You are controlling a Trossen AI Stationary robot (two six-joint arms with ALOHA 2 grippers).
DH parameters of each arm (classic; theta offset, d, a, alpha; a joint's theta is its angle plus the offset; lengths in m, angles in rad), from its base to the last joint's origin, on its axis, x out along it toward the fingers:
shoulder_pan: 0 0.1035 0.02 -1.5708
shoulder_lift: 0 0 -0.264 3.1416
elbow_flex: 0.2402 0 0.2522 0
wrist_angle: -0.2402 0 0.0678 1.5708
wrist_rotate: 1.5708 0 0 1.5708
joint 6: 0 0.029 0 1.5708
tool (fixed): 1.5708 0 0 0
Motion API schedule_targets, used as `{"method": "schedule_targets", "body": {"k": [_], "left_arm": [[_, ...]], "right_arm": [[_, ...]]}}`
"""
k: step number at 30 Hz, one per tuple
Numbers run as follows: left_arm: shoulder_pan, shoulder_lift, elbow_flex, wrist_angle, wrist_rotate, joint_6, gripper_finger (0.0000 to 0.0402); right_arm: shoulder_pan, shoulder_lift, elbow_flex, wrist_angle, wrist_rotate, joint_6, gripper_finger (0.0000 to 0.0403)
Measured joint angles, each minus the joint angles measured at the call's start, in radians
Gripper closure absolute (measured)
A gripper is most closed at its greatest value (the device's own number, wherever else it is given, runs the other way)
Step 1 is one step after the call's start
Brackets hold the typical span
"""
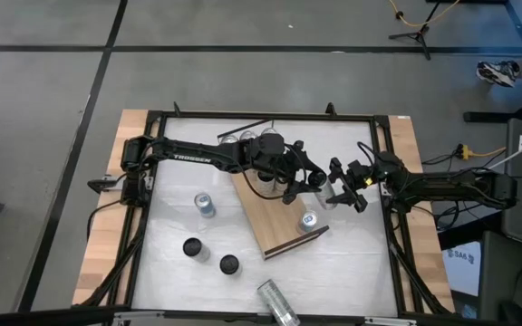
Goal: Place canned beverage on shelf
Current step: Put the yellow soda can on the shelf
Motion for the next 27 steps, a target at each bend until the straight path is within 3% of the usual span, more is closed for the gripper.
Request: {"method": "schedule_targets", "body": {"k": [7,14,27], "left_arm": [[-0.006,0.001,0.0,0.006,-0.067,-0.001,0.0115],[-0.009,0.005,-0.002,0.012,-0.112,-0.074,0.0111],[-0.007,0.003,-0.002,-0.002,-0.036,-0.094,0.011]], "right_arm": [[-0.002,0.0,0.0,0.002,0.024,0.006,0.015],[-0.002,0.0,0.0,0.003,0.036,0.007,0.015],[-0.001,0.0,0.0,0.0,-0.016,-0.004,0.015]]}}
